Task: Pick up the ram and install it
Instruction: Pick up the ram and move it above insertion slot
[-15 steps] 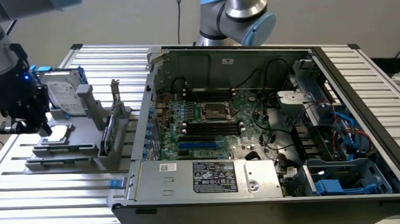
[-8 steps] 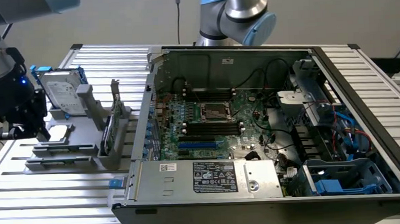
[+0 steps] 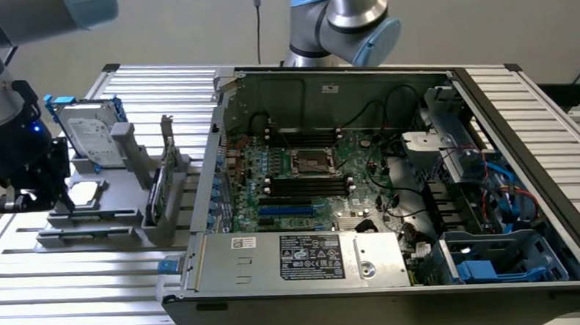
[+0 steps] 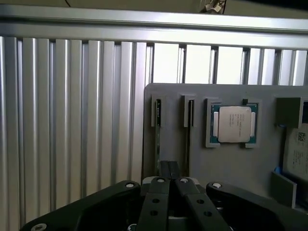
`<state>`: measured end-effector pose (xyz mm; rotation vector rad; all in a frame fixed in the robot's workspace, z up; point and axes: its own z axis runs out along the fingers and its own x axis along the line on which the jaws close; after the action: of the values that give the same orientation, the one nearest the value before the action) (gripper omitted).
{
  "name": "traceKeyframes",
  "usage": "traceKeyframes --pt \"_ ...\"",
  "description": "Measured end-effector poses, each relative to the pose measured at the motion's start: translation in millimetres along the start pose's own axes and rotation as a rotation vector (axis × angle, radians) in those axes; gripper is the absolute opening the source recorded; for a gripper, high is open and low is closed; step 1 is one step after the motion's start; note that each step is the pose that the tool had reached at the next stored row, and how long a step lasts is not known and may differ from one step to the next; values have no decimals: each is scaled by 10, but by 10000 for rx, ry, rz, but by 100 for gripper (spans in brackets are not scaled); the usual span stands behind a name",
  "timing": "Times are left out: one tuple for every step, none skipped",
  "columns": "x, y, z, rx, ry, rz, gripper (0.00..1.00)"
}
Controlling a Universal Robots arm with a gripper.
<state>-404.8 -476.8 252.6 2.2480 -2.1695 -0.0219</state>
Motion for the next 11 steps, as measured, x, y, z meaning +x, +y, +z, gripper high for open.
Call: traceKeyframes --pt "5 -7 15 -1 10 -1 18" --pt "9 -14 31 -2 18 -3 24" --pt "13 -21 46 -2 25 -5 30" --pt "17 -28 63 -1 32 -7 30" --pt "21 -35 78 -2 39 -10 36" --pt "24 -40 94 -1 46 -11 36" --pt "28 -43 110 -2 54 -12 36" --pt "32 -45 127 -2 61 -12 42" --pt "36 -46 140 -3 70 -12 42" --pt "40 -47 155 -3 78 -13 42" --pt "45 -48 171 -4 84 -13 42"
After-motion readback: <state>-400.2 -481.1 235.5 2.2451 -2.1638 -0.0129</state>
